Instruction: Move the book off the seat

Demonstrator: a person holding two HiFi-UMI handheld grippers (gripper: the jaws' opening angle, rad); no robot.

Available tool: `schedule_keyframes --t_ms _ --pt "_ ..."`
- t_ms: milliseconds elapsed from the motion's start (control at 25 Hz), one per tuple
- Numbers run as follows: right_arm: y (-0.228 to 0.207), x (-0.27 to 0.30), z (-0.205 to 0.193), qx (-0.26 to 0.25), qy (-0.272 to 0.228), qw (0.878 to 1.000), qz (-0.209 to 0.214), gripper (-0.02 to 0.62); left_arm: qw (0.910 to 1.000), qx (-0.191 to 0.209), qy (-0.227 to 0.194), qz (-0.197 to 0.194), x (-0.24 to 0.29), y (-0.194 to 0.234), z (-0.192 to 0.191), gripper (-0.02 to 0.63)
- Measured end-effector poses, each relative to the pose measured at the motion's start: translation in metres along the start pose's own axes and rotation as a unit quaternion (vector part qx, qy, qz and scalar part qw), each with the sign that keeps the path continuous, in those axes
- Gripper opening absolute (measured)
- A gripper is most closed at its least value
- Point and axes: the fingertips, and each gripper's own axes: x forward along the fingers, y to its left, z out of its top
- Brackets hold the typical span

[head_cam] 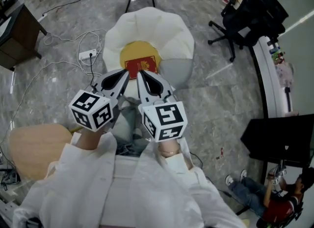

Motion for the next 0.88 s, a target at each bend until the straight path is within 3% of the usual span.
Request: schedule_keyframes --t_ms 880 --pt "-0.083 0.171 0.073 -0.020 -0.014 0.998 -0.062 0.012 0.9987 0.028 -0.002 -0.043 0.117 0.138 0.098 0.005"
